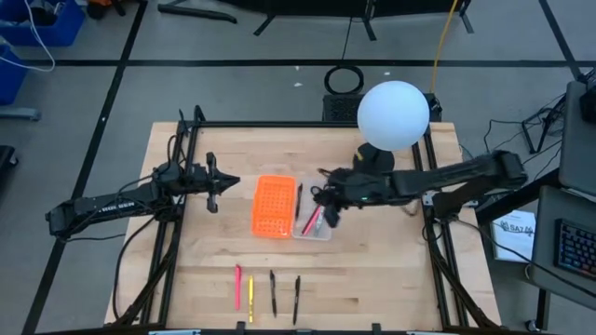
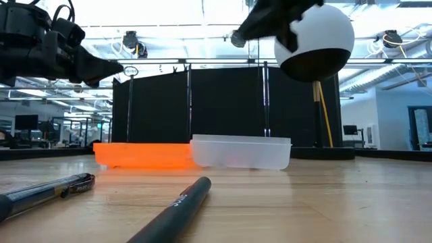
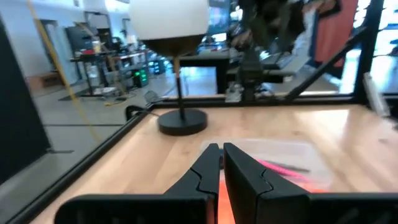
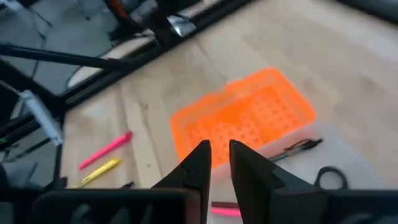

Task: Pick & place school supplies into a supply box
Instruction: Put the pink pen into the orange box

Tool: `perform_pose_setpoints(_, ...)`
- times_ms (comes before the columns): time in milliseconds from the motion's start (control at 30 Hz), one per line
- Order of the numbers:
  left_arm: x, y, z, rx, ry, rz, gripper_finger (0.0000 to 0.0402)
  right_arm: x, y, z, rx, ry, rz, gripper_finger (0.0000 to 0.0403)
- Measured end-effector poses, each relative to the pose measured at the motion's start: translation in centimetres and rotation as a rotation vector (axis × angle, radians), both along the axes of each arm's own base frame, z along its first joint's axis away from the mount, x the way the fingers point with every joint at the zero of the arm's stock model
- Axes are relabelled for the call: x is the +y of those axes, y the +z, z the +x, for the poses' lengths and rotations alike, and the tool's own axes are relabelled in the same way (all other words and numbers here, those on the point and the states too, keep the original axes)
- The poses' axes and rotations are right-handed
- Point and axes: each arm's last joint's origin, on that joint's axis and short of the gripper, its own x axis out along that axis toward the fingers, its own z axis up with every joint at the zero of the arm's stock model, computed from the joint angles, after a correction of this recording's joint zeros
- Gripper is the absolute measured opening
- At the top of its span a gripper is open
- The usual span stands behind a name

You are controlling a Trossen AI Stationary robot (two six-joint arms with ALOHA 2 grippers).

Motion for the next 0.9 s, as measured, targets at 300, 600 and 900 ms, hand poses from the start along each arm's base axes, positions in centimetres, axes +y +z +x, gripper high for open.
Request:
perform_pose_setpoints(300, 0.1, -0.3, 0.0, 0.022, 0.035, -0.083, 0.0031, 0.6, -1.3, -5.8, -0.091, 0.128, -0.264, 0.0003)
perform_pose_setpoints(600, 0.1, -0.8, 0.0, 0.065, 0.045, -0.097, 0.0031, 0.2, -5.1, -9.6, -0.122, 0.2, -0.425, 0.0001)
perform_pose_setpoints(900, 0.3, -1.2, -0.1, 0.112, 0.098, -0.081, 0.0031, -0.5, -5.8, -13.0, -0.256, 0.239, -0.587, 0.0)
